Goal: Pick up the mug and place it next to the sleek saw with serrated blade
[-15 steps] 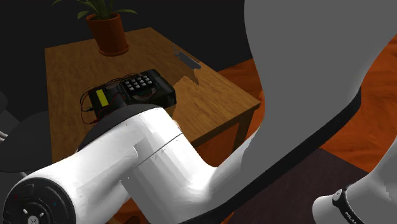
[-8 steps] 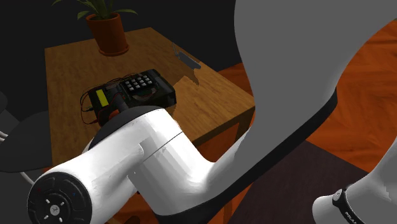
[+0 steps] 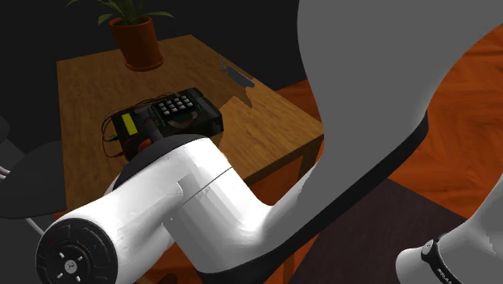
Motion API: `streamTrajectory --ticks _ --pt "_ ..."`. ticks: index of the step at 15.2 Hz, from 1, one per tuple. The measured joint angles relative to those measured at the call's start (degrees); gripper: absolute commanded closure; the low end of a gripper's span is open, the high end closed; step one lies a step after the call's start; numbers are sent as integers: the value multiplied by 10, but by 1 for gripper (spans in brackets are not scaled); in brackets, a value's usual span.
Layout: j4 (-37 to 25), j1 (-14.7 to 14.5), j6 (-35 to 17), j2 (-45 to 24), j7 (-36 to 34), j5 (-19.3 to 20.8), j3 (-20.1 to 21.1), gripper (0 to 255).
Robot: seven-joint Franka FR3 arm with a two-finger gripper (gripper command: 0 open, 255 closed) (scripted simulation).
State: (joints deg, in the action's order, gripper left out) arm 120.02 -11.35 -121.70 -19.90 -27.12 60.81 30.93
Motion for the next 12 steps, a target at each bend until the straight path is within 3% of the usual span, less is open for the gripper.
streamTrajectory --ticks 6,12 --pt "-2 0 2 1 3 -2 1 255" --pt "-1 9 13 36 36 -35 11 255"
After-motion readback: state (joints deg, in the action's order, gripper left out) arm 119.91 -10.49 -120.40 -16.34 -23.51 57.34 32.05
